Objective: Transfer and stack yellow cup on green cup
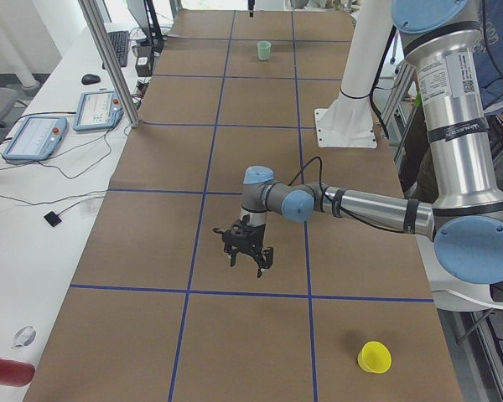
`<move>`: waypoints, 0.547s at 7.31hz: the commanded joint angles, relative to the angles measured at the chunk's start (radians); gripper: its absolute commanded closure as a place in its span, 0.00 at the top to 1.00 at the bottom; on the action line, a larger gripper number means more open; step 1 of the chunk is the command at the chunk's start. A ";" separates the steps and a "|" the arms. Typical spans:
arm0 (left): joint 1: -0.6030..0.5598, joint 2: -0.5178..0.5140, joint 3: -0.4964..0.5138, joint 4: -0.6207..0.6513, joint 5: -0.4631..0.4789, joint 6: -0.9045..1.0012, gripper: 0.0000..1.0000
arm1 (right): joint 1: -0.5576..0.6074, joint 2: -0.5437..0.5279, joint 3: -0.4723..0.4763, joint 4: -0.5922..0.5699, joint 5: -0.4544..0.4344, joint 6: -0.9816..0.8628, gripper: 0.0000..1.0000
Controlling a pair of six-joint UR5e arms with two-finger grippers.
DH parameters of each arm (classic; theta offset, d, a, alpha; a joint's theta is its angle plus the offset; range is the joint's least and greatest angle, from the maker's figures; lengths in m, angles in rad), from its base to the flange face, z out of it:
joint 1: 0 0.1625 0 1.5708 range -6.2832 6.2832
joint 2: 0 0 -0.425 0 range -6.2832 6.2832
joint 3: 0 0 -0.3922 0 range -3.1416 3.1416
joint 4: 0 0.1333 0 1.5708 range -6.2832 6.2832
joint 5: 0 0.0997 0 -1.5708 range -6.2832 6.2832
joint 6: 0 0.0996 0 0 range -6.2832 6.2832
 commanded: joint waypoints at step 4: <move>0.369 0.028 0.196 0.368 0.028 -0.759 0.95 | -0.033 0.000 0.020 0.001 0.002 -0.001 1.00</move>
